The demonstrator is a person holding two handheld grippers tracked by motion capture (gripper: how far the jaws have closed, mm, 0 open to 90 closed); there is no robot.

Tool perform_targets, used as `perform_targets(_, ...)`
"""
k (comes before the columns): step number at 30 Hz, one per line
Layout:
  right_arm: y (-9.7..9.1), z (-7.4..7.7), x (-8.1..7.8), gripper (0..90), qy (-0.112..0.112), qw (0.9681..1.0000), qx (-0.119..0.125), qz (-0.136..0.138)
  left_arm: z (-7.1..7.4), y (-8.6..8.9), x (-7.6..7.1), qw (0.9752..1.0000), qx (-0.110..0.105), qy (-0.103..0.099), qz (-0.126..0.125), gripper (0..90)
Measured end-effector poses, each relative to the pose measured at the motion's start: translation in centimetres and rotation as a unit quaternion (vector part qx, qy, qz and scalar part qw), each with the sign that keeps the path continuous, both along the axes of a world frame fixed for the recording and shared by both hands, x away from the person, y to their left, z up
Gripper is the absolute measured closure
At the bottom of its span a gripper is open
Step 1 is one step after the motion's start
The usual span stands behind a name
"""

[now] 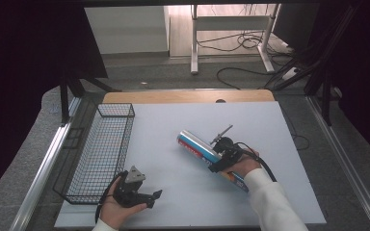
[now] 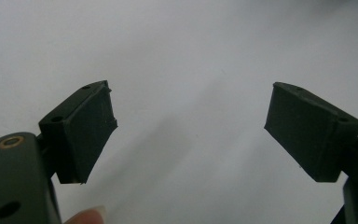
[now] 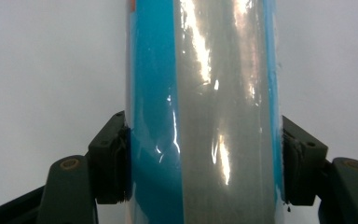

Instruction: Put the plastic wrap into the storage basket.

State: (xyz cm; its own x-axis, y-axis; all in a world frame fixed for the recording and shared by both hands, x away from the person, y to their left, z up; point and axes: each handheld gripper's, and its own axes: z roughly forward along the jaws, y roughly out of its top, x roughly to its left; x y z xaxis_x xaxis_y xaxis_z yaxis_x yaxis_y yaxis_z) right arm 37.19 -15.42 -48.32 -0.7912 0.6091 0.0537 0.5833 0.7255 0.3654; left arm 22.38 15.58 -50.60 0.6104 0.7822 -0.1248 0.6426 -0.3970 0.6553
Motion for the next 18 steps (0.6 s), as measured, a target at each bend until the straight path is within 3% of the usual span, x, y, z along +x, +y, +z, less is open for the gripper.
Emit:
perform_targets(8, -0.5, 2.2, -0.5, 32.2, 0.008, 0.9982, 0.050, -0.033, 0.1, -0.1, -0.1, 1.0000, 0.000, -0.001, -0.001, 15.3)
perform_targets(11, -0.6, 2.8, -0.9, 32.2, 0.011, 0.9966, 0.071, -0.042, 0.2, -0.1, -0.1, 1.0000, -0.009, -0.001, 0.000, 15.3)
perform_targets(18, -0.5, 3.6, -1.8, 32.2, 0.006, 0.9958, 0.079, -0.045, 0.2, 0.0, -0.1, 0.9999, -0.014, 0.001, 0.003, 15.1)
